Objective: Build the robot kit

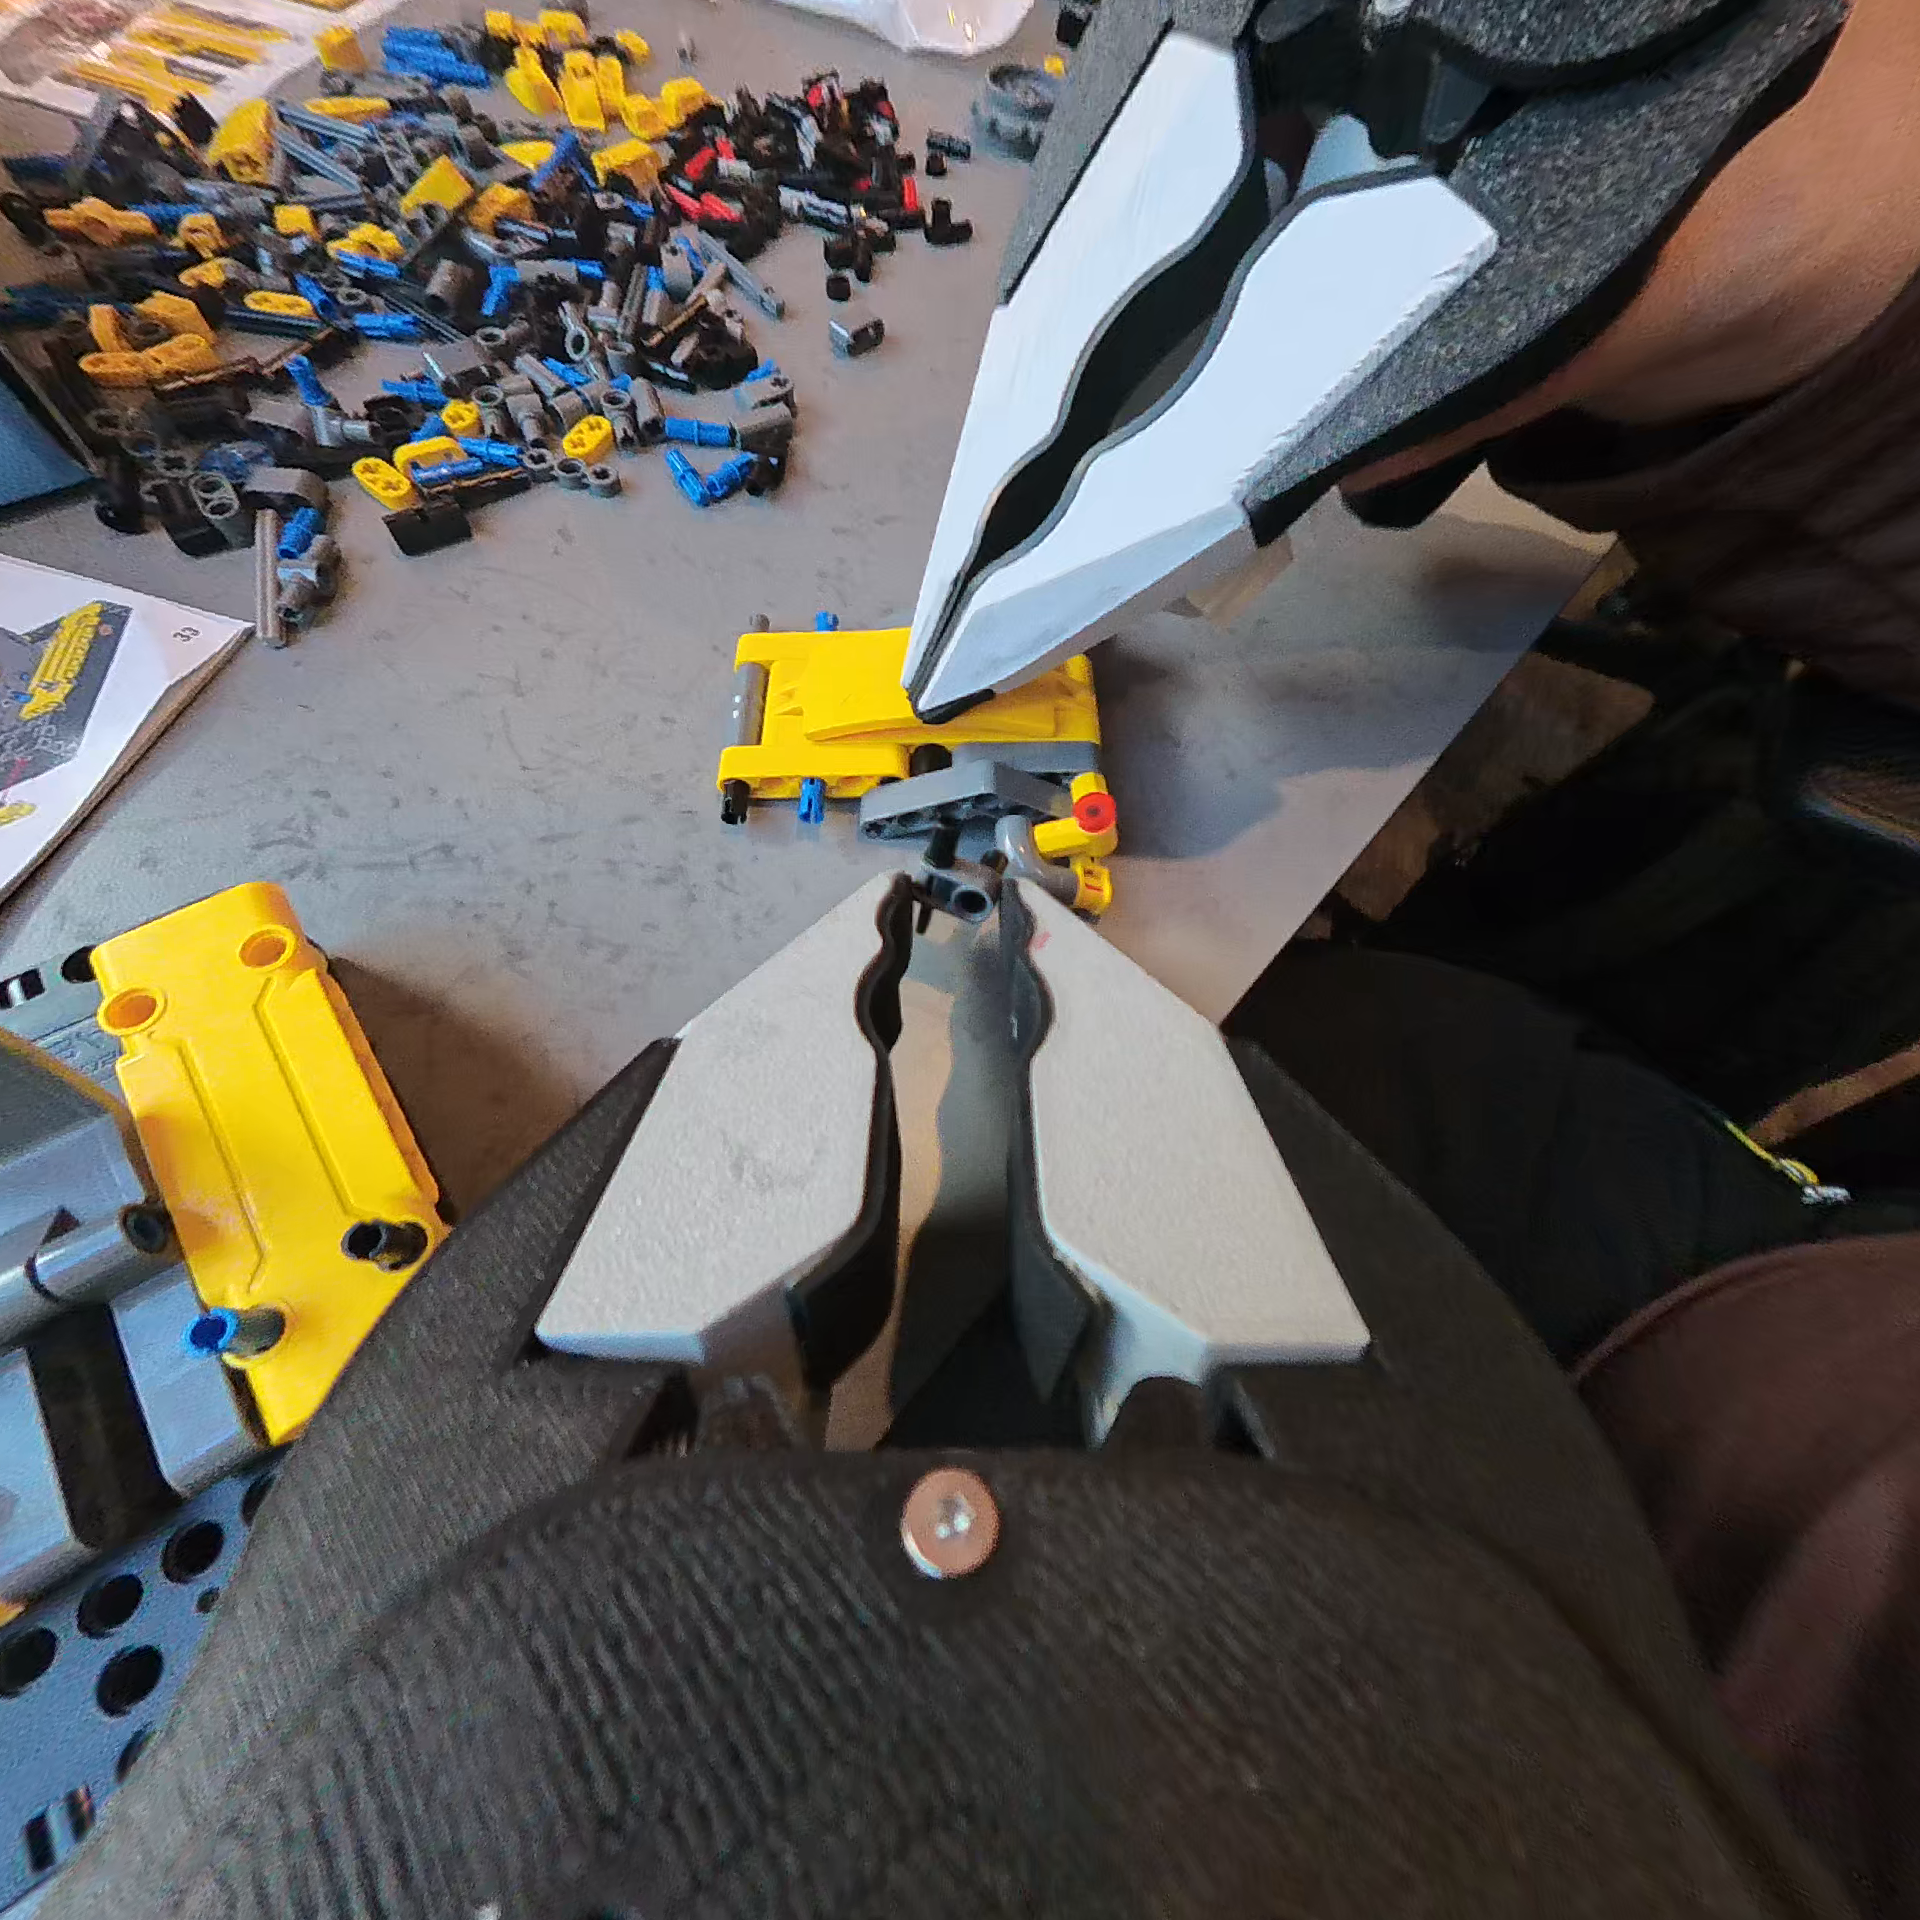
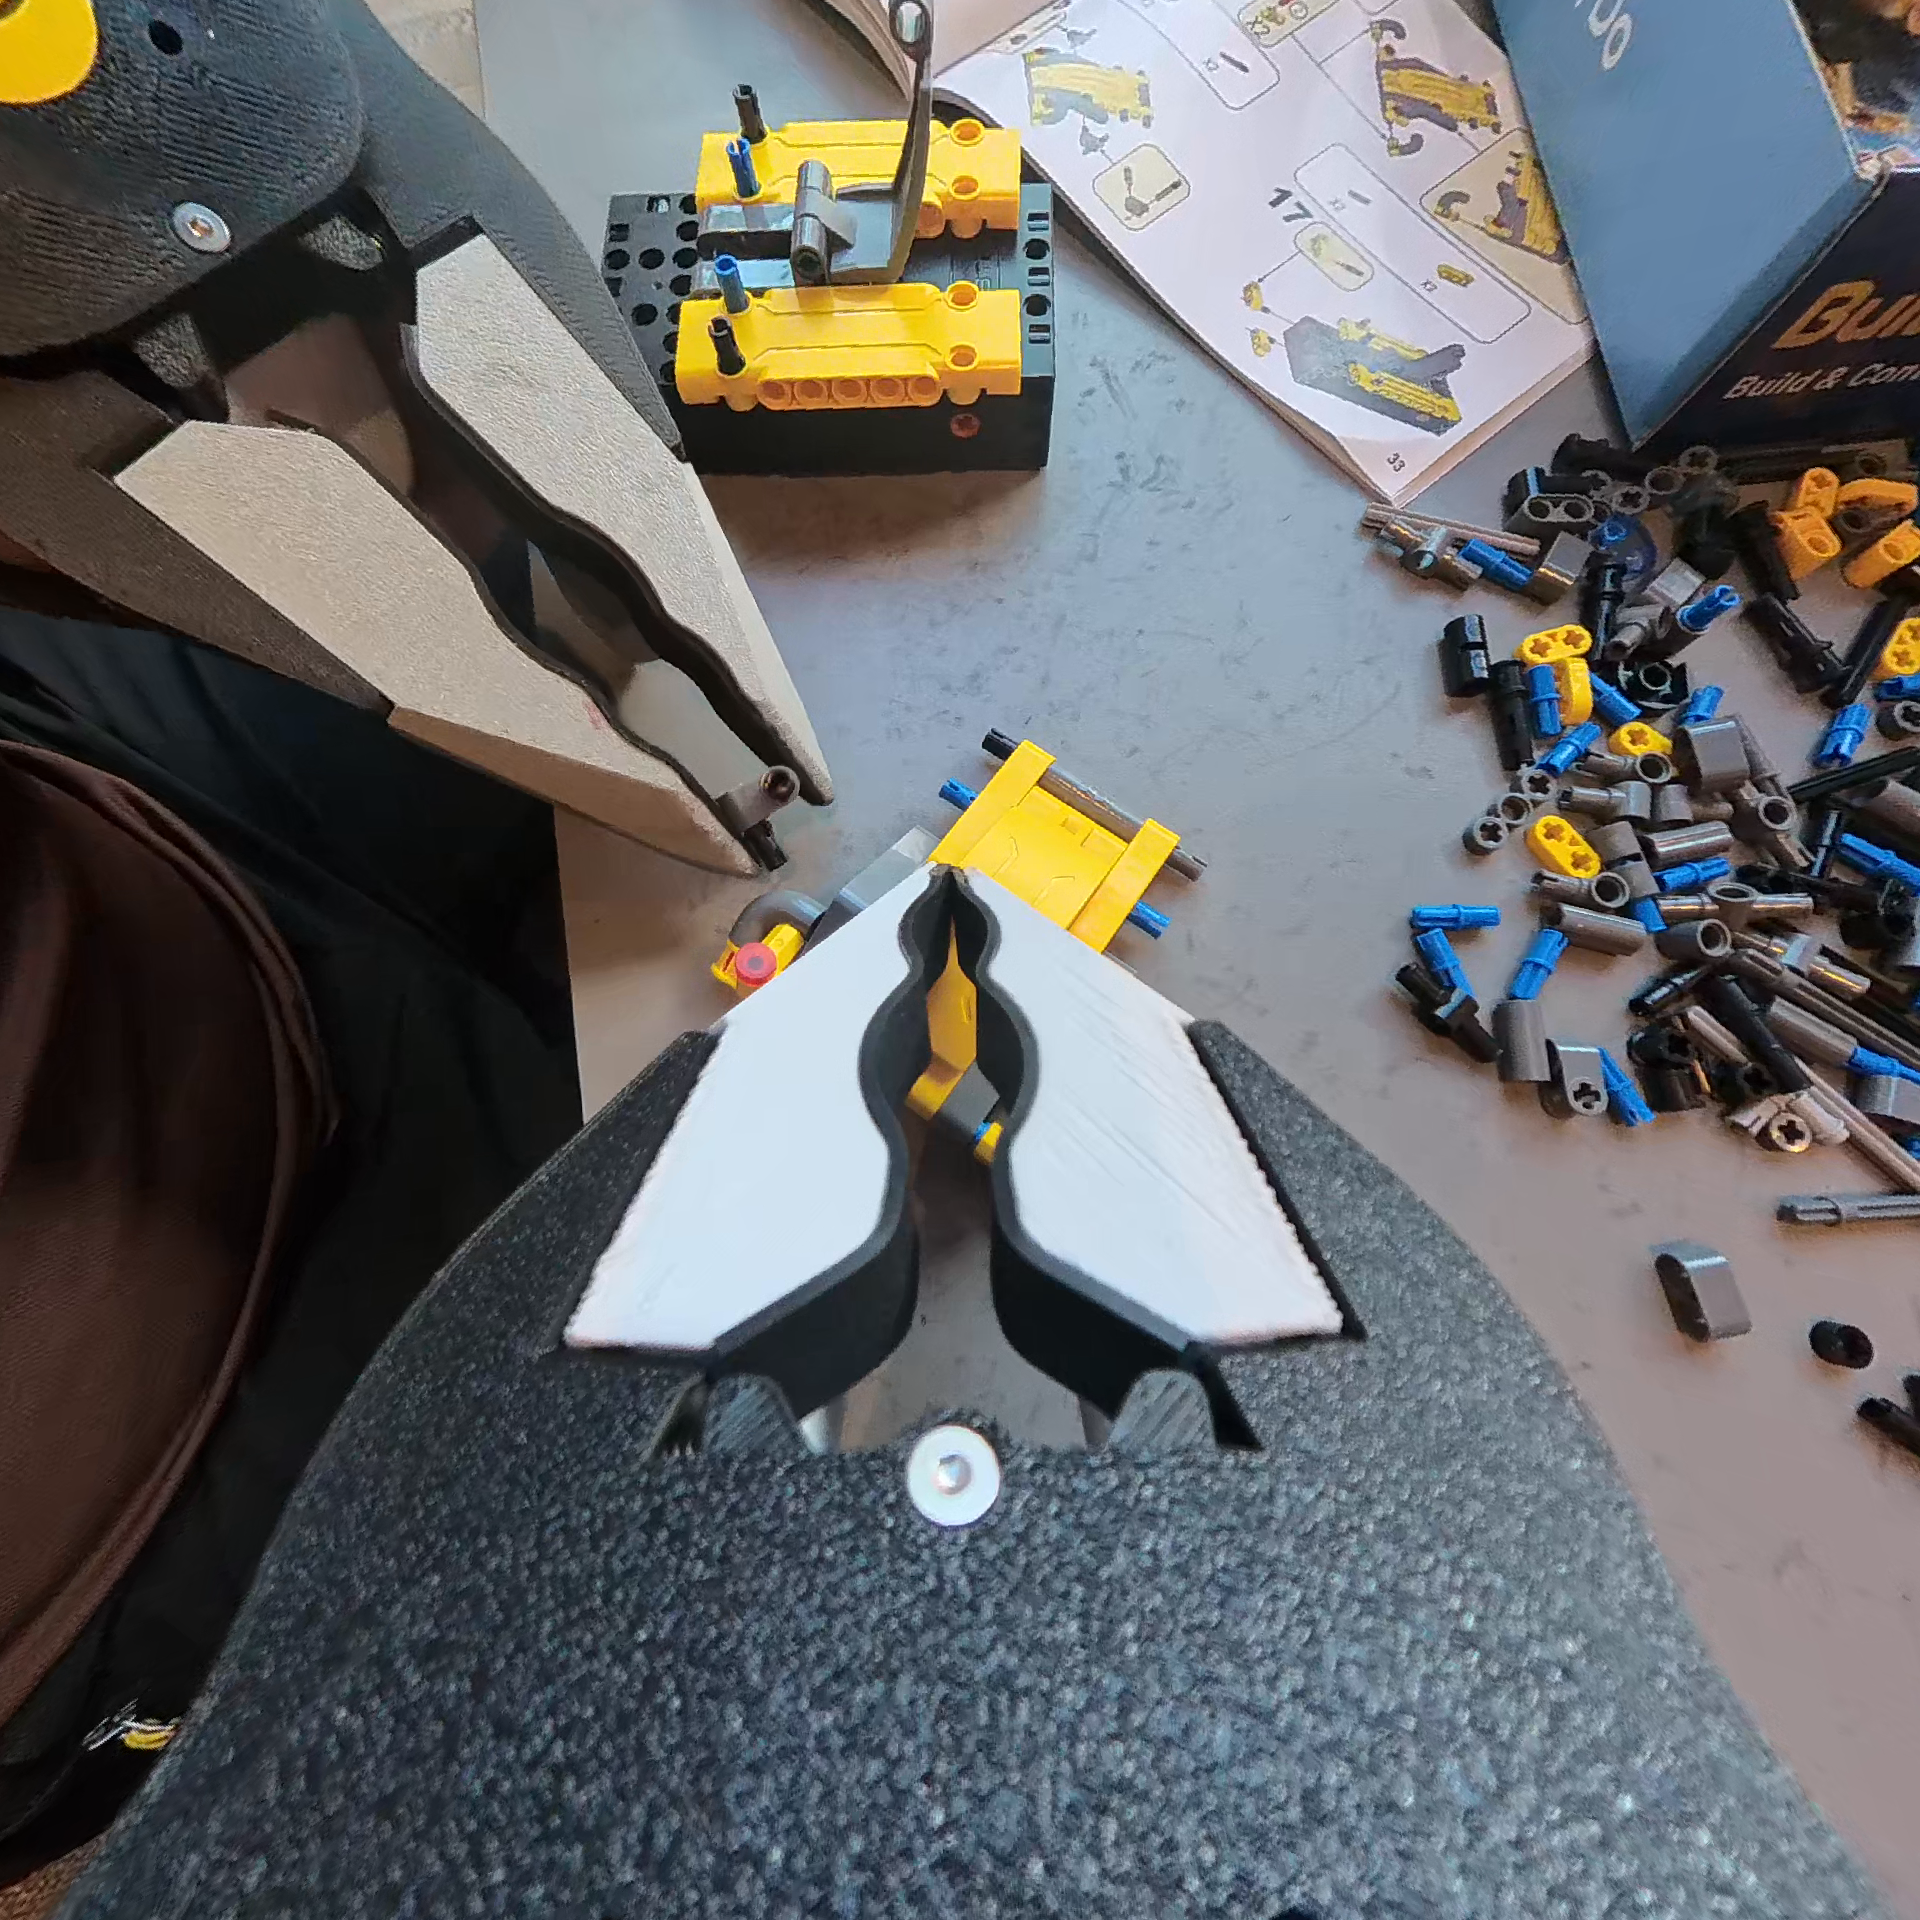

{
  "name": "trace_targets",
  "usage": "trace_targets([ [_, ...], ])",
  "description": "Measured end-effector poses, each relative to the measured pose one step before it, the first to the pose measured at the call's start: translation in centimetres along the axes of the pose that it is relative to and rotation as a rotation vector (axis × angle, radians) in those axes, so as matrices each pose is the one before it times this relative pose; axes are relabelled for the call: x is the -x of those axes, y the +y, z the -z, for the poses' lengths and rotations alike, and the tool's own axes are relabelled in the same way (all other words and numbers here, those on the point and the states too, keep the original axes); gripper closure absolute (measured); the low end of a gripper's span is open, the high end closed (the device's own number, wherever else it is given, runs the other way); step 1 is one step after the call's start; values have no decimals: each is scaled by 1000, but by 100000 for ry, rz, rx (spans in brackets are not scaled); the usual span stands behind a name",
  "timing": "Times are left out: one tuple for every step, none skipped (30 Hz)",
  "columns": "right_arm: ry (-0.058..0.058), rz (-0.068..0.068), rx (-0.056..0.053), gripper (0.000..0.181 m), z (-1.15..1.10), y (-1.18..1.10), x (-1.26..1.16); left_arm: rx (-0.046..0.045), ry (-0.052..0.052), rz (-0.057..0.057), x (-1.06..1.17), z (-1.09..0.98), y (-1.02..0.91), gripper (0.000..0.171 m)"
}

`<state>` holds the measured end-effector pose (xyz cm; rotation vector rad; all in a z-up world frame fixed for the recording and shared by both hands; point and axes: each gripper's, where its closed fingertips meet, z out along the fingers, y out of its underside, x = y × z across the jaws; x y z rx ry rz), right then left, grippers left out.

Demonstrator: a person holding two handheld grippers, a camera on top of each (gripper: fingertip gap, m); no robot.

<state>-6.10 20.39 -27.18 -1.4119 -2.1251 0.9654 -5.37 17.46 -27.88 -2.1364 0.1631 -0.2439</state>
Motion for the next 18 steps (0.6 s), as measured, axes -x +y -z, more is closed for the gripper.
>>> trace_targets([
  [-422, -205, -365, 181, -20, -9, -1, -1712, -633, 628, 123, 19, -140, 157],
  [-562, -346, -392, 181, -11, -20, -3, -1734, -439, 540, 125, 15, -151, 157],
  [-630, -453, -389, 181, -30, -25, 6, -1566, -246, 801, 106, 7, -145, 157],
  [-596, -341, -372, 181, -28, -37, -10, -1562, 132, 638, 48, -4, -153, 158],
  [-509, -156, -287, 181, -42, -27, 0, -1135, -43, 439, 33, -13, -108, 157],
  [-363, 2, -112, 181, -30, -28, -16, -831, -56, 114, 9, -3, -65, 157],
  [-115, 323, 77, 181, -18, -24, -13, -1287, -516, -388, 24, 24, -99, 157],
  [112, 639, 155, 181, -17, -12, -14, -1556, -820, -694, 48, 53, -110, 157],
  [184, 681, 110, 181, -10, -9, -10, -1204, -686, -702, 6, 51, -63, 158],
  [120, 556, -6, 181, -5, -14, -6, -775, -199, -448, -81, 41, -13, 158],
  [-40, 303, -176, 181, 8, -6, -3, -623, 432, -325, -184, 33, 21, 157],
  [-281, -105, -397, 181, 0, -7, 4, -876, 65, -393, -140, 68, -13, 157],
  [-567, -556, -578, 181, -7, -8, -15, -1313, 25, -211, -105, 81, -51, 157],
  [-823, -904, -682, 181, -14, -17, -9, -1660, -96, 4, -39, 96, -82, 158],
  [-959, -1168, -729, 181, -23, -25, -31, -1559, 177, 161, -11, 75, -92, 157],
  [-949, -1267, -708, 181, -28, -21, -40, -961, 694, 506, -26, 68, -61, 157],
  [-808, -1102, -611, 181, -27, -29, -57, -390, 1062, 1063, -12, 41, -32, 157],
  [-548, -758, -444, 181, -37, -33, -67, -13, 1248, 1412, -18, 50, -18, 157],
])
